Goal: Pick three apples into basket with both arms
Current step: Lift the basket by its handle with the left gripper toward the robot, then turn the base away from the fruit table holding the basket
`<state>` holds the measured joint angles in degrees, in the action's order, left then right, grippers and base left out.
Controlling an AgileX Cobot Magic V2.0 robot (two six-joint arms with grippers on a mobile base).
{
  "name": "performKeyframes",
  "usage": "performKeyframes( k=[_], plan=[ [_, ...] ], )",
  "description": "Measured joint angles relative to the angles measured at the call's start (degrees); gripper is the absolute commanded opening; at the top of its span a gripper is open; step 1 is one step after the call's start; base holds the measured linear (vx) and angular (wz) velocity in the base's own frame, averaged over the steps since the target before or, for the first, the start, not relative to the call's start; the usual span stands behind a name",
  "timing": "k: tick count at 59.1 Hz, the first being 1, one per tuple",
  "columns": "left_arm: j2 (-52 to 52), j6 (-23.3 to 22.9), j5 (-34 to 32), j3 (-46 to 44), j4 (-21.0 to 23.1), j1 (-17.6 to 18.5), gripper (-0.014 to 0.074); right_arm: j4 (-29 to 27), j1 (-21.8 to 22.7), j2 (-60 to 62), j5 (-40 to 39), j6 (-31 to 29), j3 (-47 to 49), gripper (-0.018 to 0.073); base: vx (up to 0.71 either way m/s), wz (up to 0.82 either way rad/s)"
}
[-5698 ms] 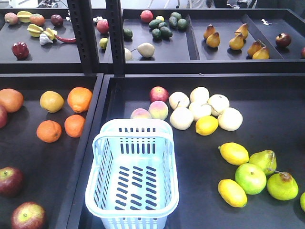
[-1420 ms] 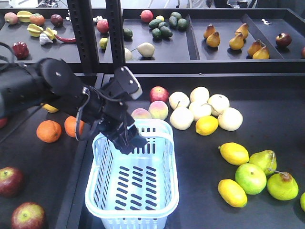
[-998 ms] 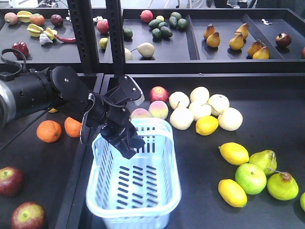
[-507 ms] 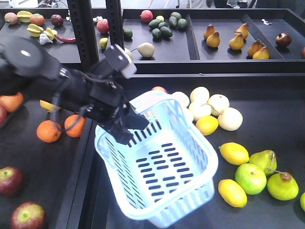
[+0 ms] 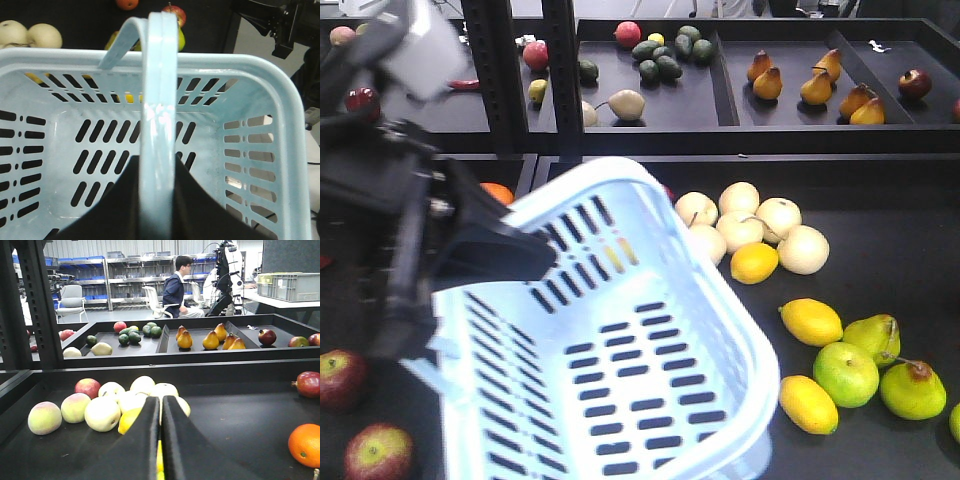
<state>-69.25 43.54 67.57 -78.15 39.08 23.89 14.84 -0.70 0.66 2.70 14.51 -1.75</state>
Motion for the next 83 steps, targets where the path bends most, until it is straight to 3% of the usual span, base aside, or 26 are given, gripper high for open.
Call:
performKeyframes(
  k=[10, 34, 50, 83],
  plan=[
    [7.73, -5.06, 0.46, 1.39, -4.06, 0.00, -0.0008, 0.00, 0.00, 0.00, 0.00, 0.00, 0.00, -0.0005, 0.00, 0.00],
    [22.00, -7.68, -3.88, 17.64, -4.19, 0.00, -0.0007, 0.00, 0.00, 0.00, 0.00, 0.00, 0.00, -0.0005, 0.00, 0.00],
    [23.62, -7.76, -3.88, 23.40, -4.36, 0.00, -0.0006, 0.00, 0.00, 0.00, 0.00, 0.00, 0.00, -0.0005, 0.00, 0.00],
    [23.62, -7.76, -4.87, 23.81, -4.63, 0.00, -0.0006, 0.00, 0.00, 0.00, 0.00, 0.00, 0.00, -0.0005, 0.00, 0.00]
  ],
)
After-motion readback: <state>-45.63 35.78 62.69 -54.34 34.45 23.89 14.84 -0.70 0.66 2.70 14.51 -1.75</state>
